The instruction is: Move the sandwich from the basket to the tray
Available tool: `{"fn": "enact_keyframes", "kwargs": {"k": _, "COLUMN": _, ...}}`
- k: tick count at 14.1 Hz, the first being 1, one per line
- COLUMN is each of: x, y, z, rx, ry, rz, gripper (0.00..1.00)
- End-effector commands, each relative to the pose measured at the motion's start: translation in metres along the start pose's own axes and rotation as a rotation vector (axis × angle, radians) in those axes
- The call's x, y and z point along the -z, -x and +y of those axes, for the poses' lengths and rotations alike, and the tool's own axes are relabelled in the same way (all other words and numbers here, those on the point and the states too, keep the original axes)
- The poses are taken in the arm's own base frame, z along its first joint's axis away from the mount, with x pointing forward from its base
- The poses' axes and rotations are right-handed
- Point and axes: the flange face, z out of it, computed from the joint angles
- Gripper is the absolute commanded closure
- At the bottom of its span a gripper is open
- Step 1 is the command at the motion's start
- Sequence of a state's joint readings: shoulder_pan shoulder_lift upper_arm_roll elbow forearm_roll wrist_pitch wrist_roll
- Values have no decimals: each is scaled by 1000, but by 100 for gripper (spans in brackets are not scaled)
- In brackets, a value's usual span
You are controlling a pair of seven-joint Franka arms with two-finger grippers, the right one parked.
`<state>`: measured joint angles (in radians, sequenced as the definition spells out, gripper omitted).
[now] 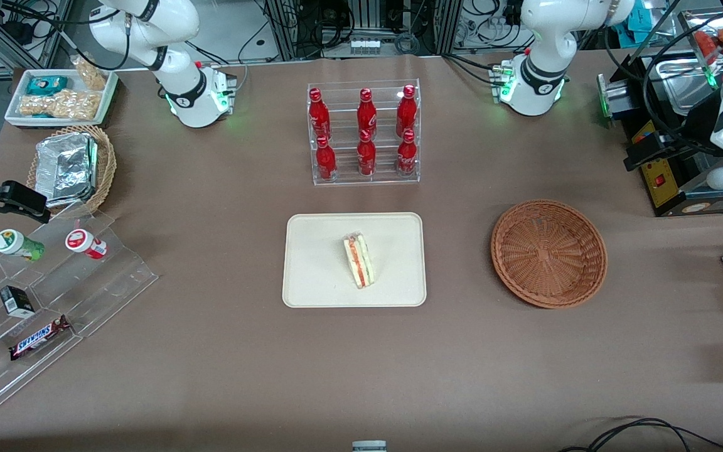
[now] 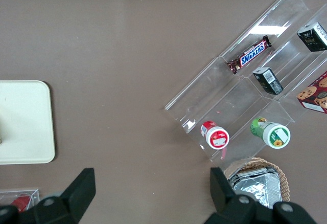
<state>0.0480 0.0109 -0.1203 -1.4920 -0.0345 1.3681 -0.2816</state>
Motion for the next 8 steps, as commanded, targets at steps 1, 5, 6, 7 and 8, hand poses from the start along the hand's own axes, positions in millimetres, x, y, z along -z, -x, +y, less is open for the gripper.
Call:
{"fn": "enact_keyframes", "kwargs": {"k": 1, "x": -2, "y": 4, "z": 11, "rx": -36, "ry": 3, "rz": 9, "gripper": 0}}
{"fn": "enact_keyframes", "kwargs": {"k": 5, "x": -3, "y": 5, "z": 15, "rx": -34, "ry": -9, "rz": 11, "gripper": 0}}
{"fn": "enact_keyframes", "kwargs": {"k": 6, "x": -3, "y": 5, "z": 13, "rx": -33, "ry": -7, "rz": 12, "gripper": 0}}
{"fn": "enact_keyframes", "kwargs": {"k": 7, "x": 0, "y": 4, "z": 12, "rx": -26, "ry": -1, "rz": 18, "gripper": 0}}
{"fn": "enact_keyframes", "kwargs": {"k": 8, "x": 0, "y": 2, "z": 12, "rx": -23, "ry": 2, "rz": 18, "gripper": 0}}
